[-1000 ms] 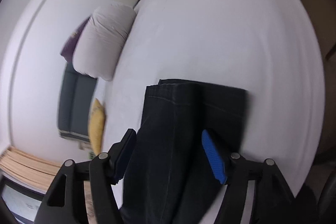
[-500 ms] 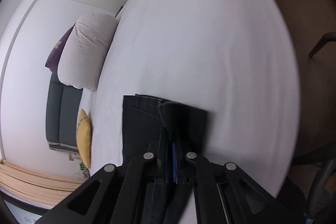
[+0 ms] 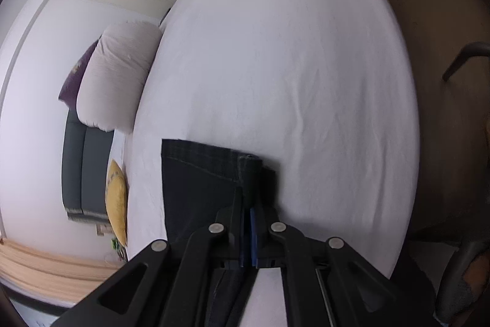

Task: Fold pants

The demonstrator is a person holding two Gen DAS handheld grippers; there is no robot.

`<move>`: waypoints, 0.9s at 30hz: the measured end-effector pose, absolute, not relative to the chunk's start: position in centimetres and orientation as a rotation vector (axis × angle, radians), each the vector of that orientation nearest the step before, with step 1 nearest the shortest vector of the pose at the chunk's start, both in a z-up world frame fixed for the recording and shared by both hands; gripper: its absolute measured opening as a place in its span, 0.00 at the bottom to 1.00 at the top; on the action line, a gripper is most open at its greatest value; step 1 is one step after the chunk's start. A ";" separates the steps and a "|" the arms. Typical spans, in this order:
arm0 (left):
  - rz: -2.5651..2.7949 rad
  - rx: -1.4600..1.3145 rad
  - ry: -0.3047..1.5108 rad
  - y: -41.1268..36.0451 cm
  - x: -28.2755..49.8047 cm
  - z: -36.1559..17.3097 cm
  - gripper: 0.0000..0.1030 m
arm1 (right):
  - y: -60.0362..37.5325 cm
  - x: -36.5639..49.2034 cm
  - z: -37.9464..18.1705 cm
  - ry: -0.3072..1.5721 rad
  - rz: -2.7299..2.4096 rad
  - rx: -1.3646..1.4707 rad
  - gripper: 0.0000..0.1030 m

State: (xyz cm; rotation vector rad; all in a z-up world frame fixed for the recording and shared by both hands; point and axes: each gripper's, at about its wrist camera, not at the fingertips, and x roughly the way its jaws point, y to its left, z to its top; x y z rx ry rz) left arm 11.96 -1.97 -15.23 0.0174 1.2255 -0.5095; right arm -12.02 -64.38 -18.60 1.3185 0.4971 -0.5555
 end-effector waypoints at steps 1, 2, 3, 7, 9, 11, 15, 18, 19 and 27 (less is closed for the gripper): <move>-0.508 0.013 1.221 -1.7 11.7 -15.2 0.01 | -64.5 -12.1 -18.4 0.501 -0.538 1.311 0.02; -0.508 0.007 1.216 -1.5 11.4 -15.2 0.01 | -64.6 -12.3 -18.4 0.499 -0.518 1.320 0.02; -0.509 -0.005 1.210 -1.1 11.1 -15.1 0.01 | -64.7 -12.8 -17.9 0.496 -0.494 1.324 0.08; -0.501 -0.043 1.188 0.2 9.8 -14.8 0.01 | -63.0 -15.3 -14.2 0.528 -0.613 1.176 0.46; -0.495 -0.069 1.181 0.6 9.4 -14.9 0.01 | -60.4 -16.0 -12.0 0.535 -0.565 1.113 0.49; -0.494 -0.100 1.178 1.2 9.2 -14.9 0.01 | -56.1 -15.2 -10.7 0.599 -0.388 1.089 0.49; -0.494 -0.105 1.171 1.5 8.9 -14.9 0.01 | -45.5 -13.4 -10.9 0.732 -0.032 1.132 0.49; -0.497 -0.092 1.165 1.7 8.7 -14.9 0.01 | -39.6 -12.5 -12.4 0.819 0.090 1.180 0.44; -0.499 -0.094 1.163 1.8 8.6 -14.9 0.01 | -37.9 -12.2 -13.0 0.840 0.121 1.198 0.43; -0.501 -0.121 1.152 2.8 8.2 -15.0 0.01 | -34.8 -11.6 -15.4 0.955 0.137 1.270 0.40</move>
